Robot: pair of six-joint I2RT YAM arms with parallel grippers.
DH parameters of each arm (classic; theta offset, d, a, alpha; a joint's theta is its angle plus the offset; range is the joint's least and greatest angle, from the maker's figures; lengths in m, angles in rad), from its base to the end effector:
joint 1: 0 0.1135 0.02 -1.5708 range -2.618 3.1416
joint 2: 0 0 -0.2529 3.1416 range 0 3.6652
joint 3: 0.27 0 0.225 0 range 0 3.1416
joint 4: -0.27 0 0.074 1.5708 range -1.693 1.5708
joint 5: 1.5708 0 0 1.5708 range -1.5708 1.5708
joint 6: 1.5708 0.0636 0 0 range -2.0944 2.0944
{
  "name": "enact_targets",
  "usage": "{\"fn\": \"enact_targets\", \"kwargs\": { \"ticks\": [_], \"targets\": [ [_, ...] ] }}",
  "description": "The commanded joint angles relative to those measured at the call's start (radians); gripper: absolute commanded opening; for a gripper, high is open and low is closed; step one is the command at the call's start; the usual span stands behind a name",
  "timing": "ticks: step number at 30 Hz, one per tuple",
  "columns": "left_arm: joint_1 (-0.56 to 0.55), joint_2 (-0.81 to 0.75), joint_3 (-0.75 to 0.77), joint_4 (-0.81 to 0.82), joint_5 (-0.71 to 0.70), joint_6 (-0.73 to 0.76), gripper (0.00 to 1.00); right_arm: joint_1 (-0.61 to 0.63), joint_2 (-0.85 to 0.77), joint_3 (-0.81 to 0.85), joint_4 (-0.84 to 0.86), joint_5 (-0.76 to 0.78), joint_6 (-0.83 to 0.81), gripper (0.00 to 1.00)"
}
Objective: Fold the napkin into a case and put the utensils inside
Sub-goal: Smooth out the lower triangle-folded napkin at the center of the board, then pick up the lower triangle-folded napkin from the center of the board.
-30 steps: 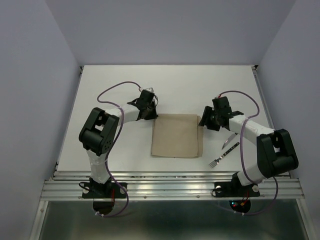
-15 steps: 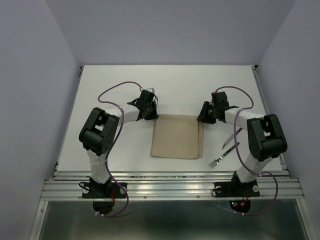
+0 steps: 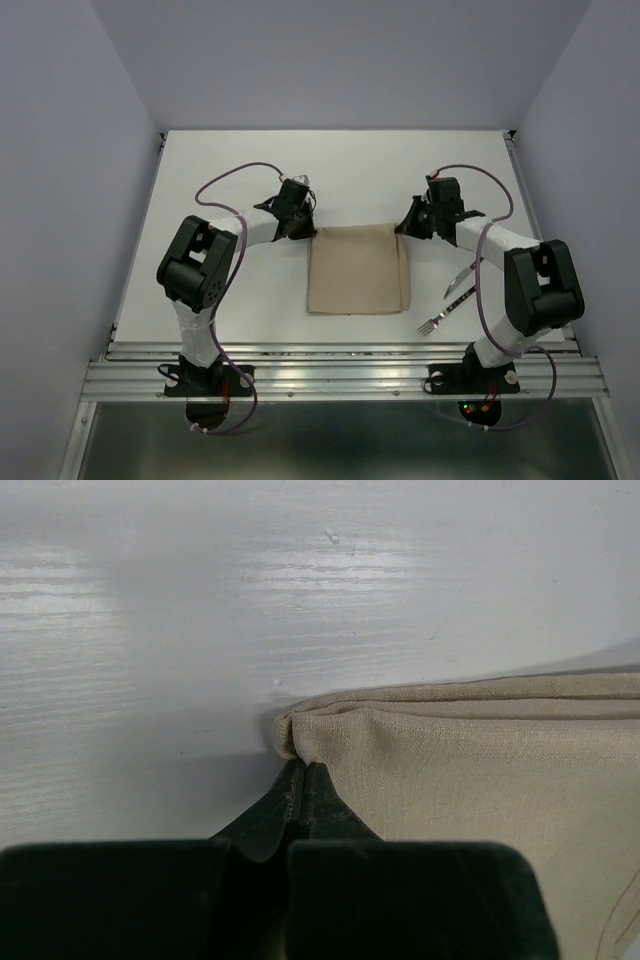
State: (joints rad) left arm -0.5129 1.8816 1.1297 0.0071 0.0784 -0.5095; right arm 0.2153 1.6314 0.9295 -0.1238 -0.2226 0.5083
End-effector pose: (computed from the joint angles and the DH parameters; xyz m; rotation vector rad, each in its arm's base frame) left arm 0.3441 -0.1995 0.1569 0.0452 2.3911 -0.5944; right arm 0.3212 0.0846 0.1718 0.2523 2.4444 0.5962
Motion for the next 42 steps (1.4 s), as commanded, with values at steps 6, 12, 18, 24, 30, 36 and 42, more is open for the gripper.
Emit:
{"fn": "enact_targets", "kwargs": {
  "ticks": [6, 12, 18, 24, 30, 36, 42],
  "targets": [
    [0.002, -0.047, 0.005, -0.004, -0.002, -0.02, 0.0, -0.008, 0.04, 0.046, 0.076, 0.011, -0.02, 0.04],
    [0.002, 0.001, 0.032, -0.006, 0.004, -0.041, 0.18, -0.008, 0.052, 0.048, 0.076, 0.066, -0.016, 0.61],
    [0.001, -0.07, 0.033, -0.042, -0.037, -0.041, 0.3, -0.008, -0.039, 0.031, 0.021, 0.129, -0.019, 0.59],
    [0.001, -0.133, 0.036, -0.076, -0.068, -0.049, 0.3, -0.008, -0.111, 0.009, 0.0, 0.132, 0.004, 0.49],
    [-0.007, -0.141, 0.031, -0.082, -0.068, -0.057, 0.28, -0.008, -0.073, 0.034, -0.002, 0.06, -0.016, 0.45],
    [-0.013, -0.15, 0.025, -0.082, -0.062, -0.063, 0.27, 0.025, -0.021, 0.072, 0.001, 0.025, -0.024, 0.11],
    [-0.026, -0.145, 0.047, -0.085, -0.046, -0.061, 0.24, 0.061, 0.038, 0.101, 0.003, 0.037, -0.019, 0.04]
  ]
}}
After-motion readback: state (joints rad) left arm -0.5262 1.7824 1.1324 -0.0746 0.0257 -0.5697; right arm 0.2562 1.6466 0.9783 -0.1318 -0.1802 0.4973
